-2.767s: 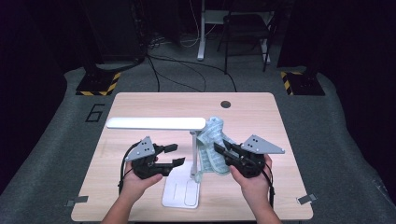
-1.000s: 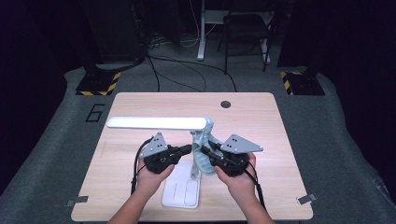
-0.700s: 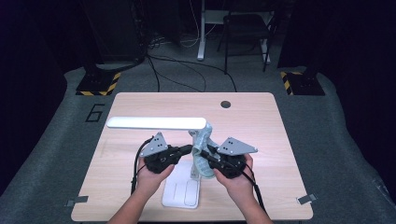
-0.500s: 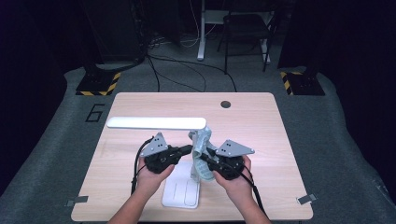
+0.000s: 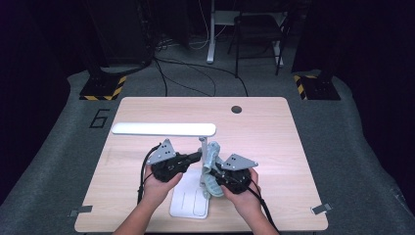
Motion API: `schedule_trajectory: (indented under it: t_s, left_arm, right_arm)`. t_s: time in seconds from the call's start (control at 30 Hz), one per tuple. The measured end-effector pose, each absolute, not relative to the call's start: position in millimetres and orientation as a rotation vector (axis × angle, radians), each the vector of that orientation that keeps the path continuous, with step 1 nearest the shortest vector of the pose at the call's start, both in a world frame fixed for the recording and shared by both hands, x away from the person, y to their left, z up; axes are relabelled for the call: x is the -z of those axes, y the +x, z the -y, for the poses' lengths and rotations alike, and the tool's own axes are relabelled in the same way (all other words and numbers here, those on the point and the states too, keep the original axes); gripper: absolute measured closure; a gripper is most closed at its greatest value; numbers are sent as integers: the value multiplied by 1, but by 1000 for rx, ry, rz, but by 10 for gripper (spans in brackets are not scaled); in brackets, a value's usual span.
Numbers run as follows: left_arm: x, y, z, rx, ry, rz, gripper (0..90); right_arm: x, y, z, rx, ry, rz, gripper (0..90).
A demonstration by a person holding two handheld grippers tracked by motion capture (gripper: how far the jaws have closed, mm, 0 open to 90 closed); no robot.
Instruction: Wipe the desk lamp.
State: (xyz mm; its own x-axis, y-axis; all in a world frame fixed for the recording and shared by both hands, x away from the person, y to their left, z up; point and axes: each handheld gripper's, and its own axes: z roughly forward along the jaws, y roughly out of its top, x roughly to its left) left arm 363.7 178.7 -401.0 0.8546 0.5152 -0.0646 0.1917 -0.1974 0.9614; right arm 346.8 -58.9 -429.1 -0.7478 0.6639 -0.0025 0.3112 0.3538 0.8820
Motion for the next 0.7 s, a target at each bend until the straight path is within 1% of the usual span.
schedule_trajectory:
  t_s: [0.4, 0.7]
  left_arm:
    - [400, 365, -181, -318, 1775, -521, 883]
    - [400, 365, -181, -317, 1773, -517, 883]
  right_arm:
    - [470, 350, 53, -1265, 910, -2340, 752]
    - [491, 351, 51, -1202, 926, -2383, 752]
